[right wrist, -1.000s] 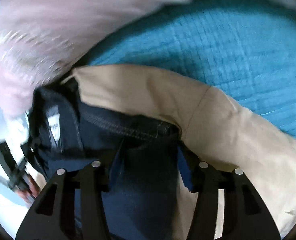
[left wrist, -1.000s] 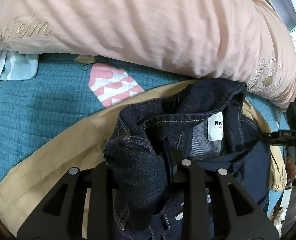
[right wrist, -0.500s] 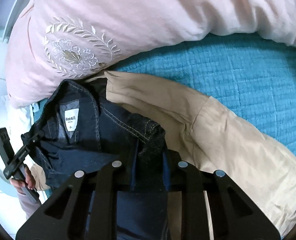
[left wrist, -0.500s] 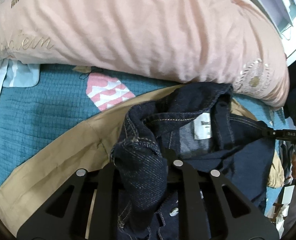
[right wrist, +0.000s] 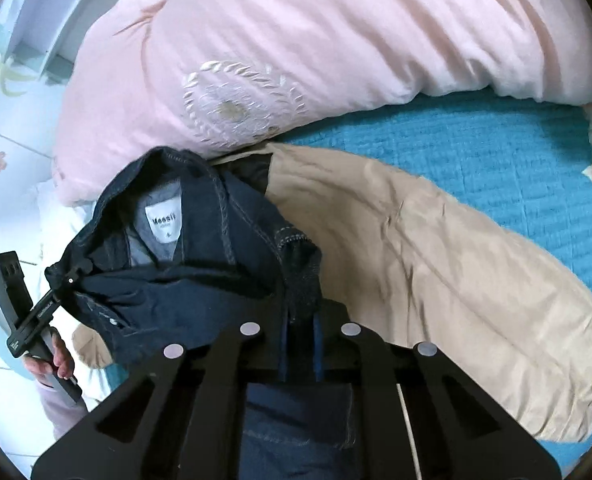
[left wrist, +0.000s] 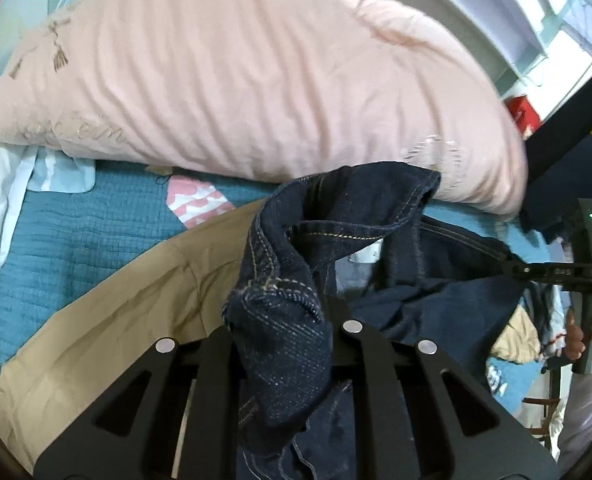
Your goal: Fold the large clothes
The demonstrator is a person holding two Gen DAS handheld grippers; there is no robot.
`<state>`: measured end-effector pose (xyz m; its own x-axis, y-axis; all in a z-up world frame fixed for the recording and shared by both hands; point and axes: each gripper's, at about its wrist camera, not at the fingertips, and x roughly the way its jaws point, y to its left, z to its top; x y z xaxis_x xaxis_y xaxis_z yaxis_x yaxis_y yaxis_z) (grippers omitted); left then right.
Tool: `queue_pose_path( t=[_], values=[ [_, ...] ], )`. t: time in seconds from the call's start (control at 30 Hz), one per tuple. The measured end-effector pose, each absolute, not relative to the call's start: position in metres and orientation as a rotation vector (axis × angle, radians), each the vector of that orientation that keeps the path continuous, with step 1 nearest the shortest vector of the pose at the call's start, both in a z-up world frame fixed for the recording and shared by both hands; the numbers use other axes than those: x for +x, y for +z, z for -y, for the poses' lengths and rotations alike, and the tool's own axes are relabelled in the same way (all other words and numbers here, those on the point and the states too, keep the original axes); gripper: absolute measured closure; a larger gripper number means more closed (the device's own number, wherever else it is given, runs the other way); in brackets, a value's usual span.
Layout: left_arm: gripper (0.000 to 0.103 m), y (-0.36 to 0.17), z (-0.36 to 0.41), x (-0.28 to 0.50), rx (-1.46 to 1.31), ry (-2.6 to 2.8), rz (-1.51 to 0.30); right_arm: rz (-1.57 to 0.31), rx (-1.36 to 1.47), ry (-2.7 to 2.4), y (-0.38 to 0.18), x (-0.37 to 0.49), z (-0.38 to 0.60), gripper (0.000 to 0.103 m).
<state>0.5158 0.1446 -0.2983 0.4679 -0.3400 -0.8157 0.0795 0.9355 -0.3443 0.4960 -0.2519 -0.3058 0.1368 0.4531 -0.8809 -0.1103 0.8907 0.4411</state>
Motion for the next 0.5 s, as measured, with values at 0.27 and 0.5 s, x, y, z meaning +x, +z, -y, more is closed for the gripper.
queue_pose_path(
  t=[0.27, 0.5],
  values=[
    [0.093, -0.289, -0.147, 0.49, -0.309, -0.266, -1.049, -1.342, 0.299, 0.404, -0.29, 0.468, 0.248, 0.096],
    [0.094, -0.267, -0.151, 0.454, -0.322, -0.267, -1.03, -1.316, 0.286, 0.411, -0.264, 0.425, 0.247, 0.096]
  ],
)
